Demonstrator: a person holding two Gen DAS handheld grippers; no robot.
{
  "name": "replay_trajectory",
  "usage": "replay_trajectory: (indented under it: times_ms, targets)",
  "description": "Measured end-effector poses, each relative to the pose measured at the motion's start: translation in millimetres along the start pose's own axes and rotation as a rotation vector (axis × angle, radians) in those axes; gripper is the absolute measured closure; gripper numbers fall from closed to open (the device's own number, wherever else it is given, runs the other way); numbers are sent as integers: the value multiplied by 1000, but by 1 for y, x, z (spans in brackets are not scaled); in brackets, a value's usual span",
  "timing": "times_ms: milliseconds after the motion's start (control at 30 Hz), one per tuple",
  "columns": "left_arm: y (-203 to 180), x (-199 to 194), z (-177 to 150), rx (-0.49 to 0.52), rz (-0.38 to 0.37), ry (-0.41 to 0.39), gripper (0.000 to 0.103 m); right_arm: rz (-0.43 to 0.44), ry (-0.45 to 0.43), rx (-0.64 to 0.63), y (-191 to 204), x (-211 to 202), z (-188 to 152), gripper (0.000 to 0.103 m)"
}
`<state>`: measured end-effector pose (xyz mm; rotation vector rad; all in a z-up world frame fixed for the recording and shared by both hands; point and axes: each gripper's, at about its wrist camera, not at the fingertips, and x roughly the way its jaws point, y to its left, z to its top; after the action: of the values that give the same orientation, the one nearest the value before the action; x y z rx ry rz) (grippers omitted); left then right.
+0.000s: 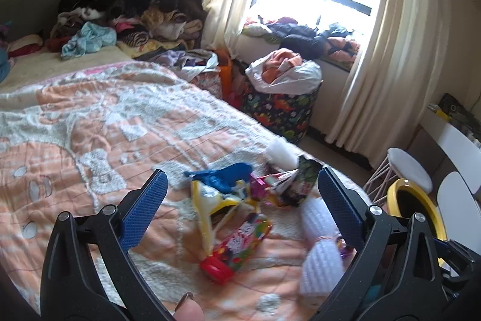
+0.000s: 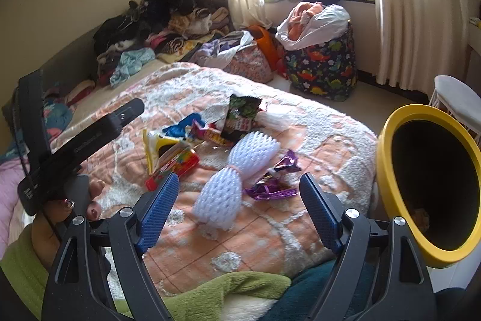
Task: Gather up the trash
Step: 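Grasp the white foam net with the right tool while the left tool grasps the yellow wrapper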
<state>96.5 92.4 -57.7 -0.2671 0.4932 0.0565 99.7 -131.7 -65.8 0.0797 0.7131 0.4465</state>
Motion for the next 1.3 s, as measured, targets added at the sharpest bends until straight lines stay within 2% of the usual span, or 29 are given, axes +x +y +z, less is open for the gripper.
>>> replay_trajectory:
  times_ms: [567,800,933,1033,1300]
  targets:
    - [48,29,-17,-148,4,106,11,3,162,-20,25,56,-8,24]
    - [52,41,-24,-165,-15,146,12,21,255,-20,31,87,-13,42]
    - [49,48,-26,-169,-41,167,20,25,298,-6,30,102,-18,66]
    - [48,54,-28,-178,-56,185,28,41,284,-12,31,99,-18,73]
    - [52,63,-34,-224,-95,225,48,103,227,-41,33,80,-24,76]
